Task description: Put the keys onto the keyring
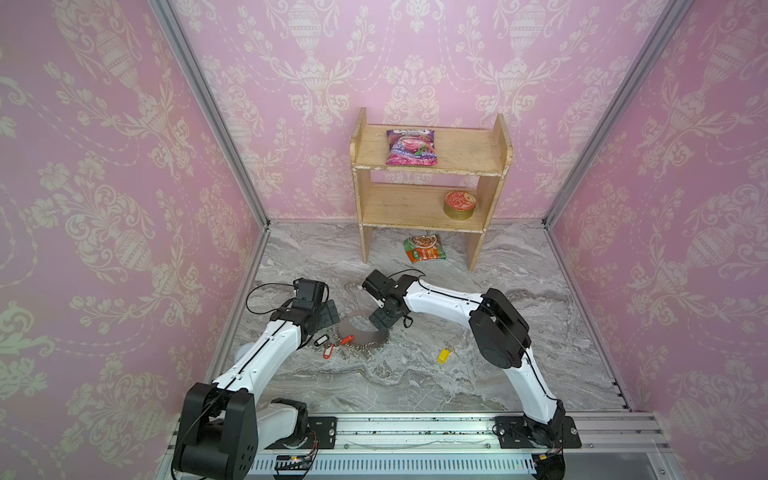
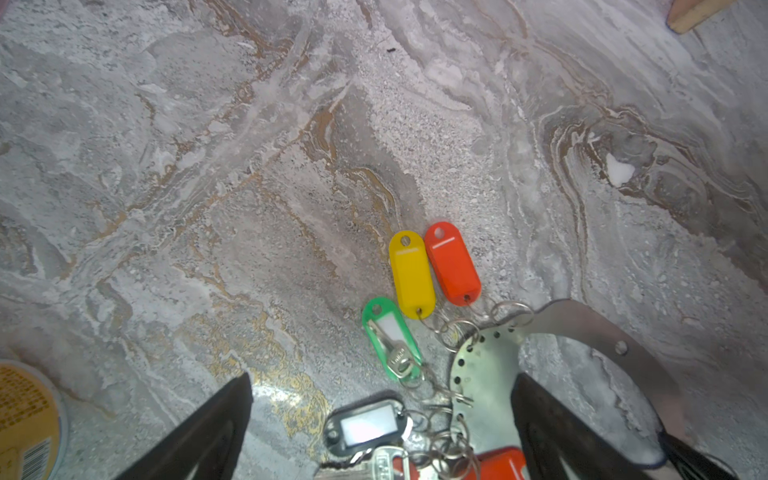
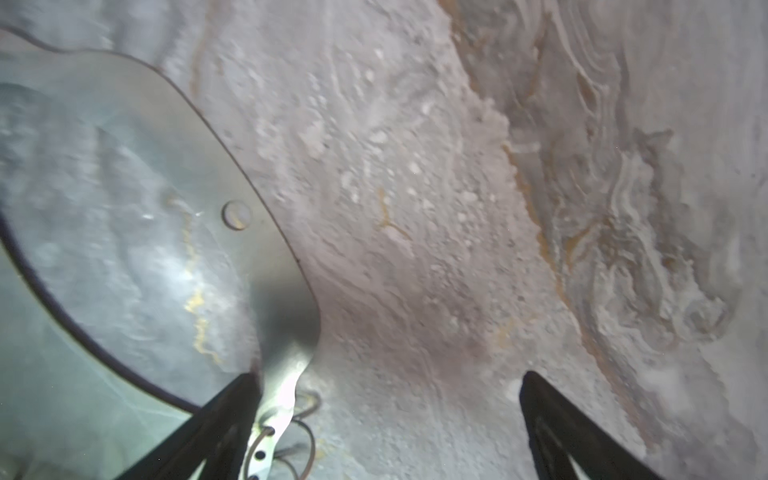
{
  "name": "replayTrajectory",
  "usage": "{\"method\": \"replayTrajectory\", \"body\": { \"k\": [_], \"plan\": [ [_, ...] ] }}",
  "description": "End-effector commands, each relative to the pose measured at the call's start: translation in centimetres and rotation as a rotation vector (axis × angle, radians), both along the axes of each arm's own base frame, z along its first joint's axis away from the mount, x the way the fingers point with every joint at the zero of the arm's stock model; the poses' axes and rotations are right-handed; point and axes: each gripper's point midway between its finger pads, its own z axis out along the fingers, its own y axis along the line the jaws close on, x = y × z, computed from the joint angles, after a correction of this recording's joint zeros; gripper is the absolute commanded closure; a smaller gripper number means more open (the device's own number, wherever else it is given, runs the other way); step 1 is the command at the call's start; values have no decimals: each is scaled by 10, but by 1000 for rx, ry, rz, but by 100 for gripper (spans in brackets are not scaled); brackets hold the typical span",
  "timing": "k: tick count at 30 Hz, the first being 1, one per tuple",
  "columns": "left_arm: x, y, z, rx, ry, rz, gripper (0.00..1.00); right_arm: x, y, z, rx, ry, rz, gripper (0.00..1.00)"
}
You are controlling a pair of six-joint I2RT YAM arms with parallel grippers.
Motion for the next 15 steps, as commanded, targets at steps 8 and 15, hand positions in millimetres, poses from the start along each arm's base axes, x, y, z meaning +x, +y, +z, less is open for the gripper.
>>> {"method": "replayTrajectory", "body": {
  "k": [8, 15],
  "plan": [
    [23, -38, -5, -27, 13, -149, 1, 21, -86, -30, -220, 105, -9, 0],
    [44, -74, -10, -3, 43, -278, 1, 65, -98, -25, -141, 85, -94, 0]
  ]
}}
